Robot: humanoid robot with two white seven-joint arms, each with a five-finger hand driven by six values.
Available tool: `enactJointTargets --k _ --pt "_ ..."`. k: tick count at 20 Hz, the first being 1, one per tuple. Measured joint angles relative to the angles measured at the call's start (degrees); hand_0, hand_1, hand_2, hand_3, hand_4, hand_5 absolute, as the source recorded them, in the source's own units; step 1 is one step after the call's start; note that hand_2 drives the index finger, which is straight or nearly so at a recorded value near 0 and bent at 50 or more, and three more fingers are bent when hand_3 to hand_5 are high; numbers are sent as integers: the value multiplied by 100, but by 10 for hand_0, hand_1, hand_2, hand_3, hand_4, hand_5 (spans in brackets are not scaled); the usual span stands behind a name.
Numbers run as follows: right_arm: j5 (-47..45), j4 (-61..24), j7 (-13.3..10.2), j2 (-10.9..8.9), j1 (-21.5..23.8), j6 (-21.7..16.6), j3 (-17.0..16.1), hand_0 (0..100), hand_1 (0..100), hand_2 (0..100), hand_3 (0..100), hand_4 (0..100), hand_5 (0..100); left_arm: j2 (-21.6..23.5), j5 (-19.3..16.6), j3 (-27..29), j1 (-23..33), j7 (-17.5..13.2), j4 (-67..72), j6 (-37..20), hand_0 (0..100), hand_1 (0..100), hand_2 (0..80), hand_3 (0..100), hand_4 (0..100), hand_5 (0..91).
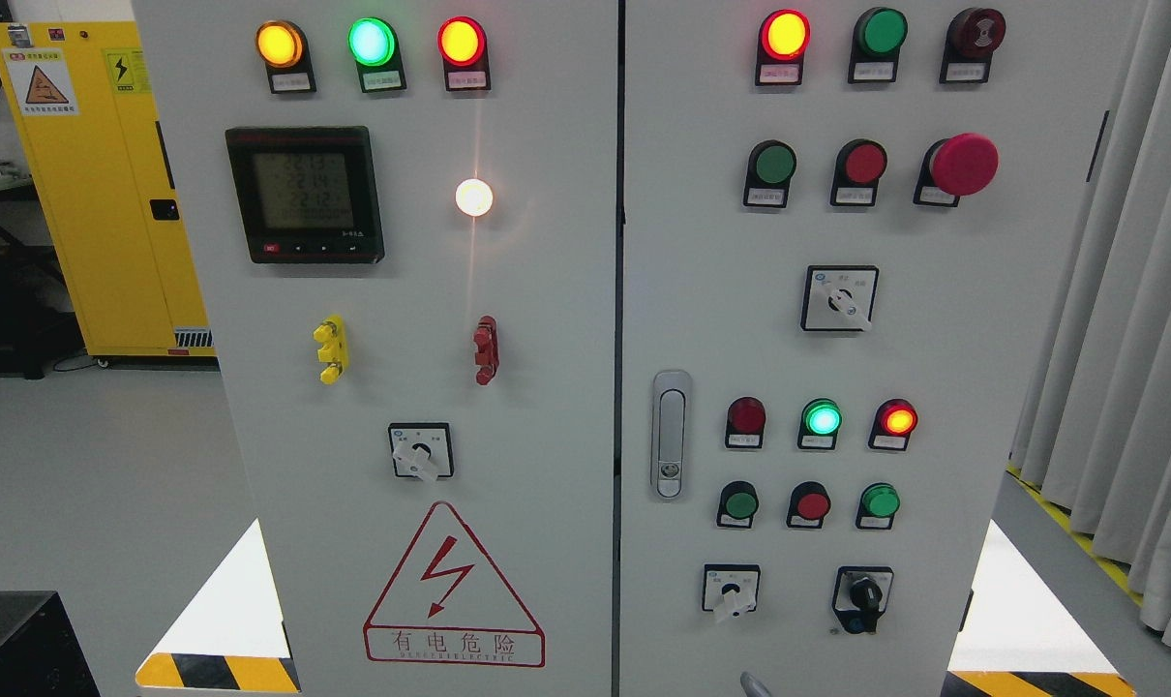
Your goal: Press green start button
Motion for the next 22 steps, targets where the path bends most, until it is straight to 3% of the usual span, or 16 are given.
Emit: enactJointTargets --k 7,14,16,18,19,20,22 --pt "14 -11 1 0 -3 -1 -13 640 771 0 12 10 0 -1 -1 1 0 4 0 0 120 556 0 0 0 0" --pt "720 -37 -1 0 -79 19 -171 447 799 0 179 169 114 0 -1 0 0 8 0 0 120 556 0 0 0 0" --pt "1103 -55 -79 0 -115 19 -244 388 806 0 301 365 272 0 -1 0 0 8 0 0 120 556 0 0 0 0" --pt "1553 -73 -185 0 -167 19 -314 386 809 0 344 440 340 0 -1 0 0 10 0 0 120 556 0 0 0 0" --pt "1766 -81 -225 0 -192 19 -338 375 811 0 414 537 466 0 -1 0 0 9 0 0 120 556 0 0 0 0" --pt "1963 -90 -264 0 -227 19 -372 358 825 0 557 713 733 0 -1 0 0 9 0 0 120 556 0 0 0 0" --pt "2404 -108 -307 1 -298 20 -446 413 836 0 683 815 828 0 0 0 0 10 0 0 120 556 0 0 0 0"
